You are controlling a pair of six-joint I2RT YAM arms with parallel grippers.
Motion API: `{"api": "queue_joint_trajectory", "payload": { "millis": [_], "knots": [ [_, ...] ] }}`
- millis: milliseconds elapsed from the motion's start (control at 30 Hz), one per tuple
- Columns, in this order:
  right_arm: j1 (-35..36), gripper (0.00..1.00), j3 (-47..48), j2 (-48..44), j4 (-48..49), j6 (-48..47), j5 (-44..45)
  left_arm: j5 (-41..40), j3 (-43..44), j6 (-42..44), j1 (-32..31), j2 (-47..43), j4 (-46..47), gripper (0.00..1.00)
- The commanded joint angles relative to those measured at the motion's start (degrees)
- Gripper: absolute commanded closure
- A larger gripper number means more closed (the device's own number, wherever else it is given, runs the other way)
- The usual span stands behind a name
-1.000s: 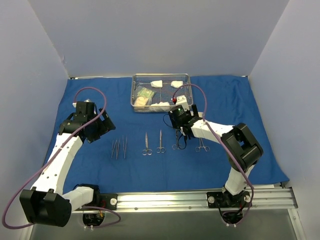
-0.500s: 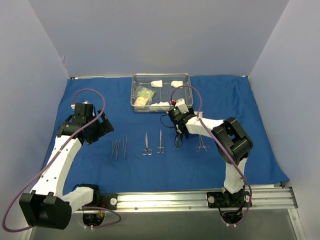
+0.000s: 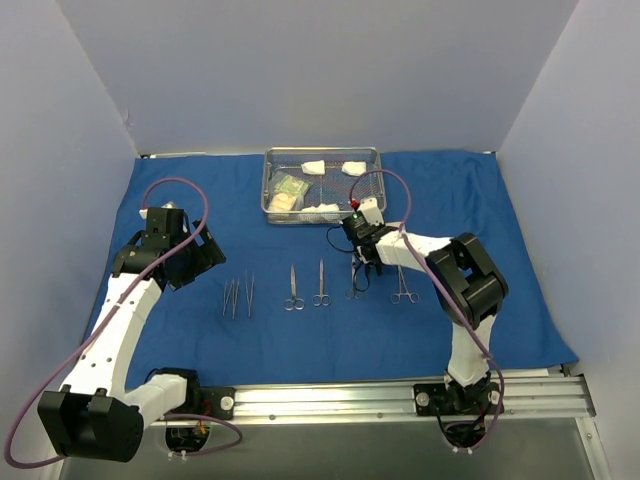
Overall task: Open and lay out the surgical kit
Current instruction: Place the medical item in the surgical kit.
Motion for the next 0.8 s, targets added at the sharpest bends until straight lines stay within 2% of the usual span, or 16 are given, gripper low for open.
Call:
{"api": "queue_joint_trajectory", "payload": {
  "millis": [0, 133, 233, 367, 500, 633, 767],
  "knots": [
    [-1.17, 1.0, 0.57, -3.95, -0.41, 1.75, -1.97, -0.44, 0.48, 0.45, 0.46, -1.5, -0.3, 0.06],
    [-3.63, 1.0, -2.33, -10.01, 4.49, 4.74, -7.5, -0.44, 0.75, 0.54, 0.54, -1.59, -0.48, 0.06],
    [-8.46, 1.0, -7.24, -16.51, 10.11, 8.43, -18.38, -0.27, 1.18, 0.89, 0.72, -1.42, -0.48, 0.06],
    [-16.1, 1.0, -13.66, -24.08, 17.86, 12.38, -39.09, 0.26, 1.71, 1.42, 1.07, -0.8, -0.56, 0.06],
    [-22.44, 1.0, -17.62, -24.35, 23.75, 17.48, -52.41, 0.26, 2.5, 1.59, 1.42, 0.17, -0.65, 0.06],
    [-27.97, 1.0, -19.47, -21.81, 30.42, 22.4, -58.75, 0.44, 2.85, 1.6, 1.6, 0.43, -0.48, 0.06],
    [-30.18, 1.0, -20.97, -20.13, 36.5, 27.24, -64.91, 0.79, 2.85, 1.33, 1.69, 0.52, -0.04, 0.06]
  ]
}}
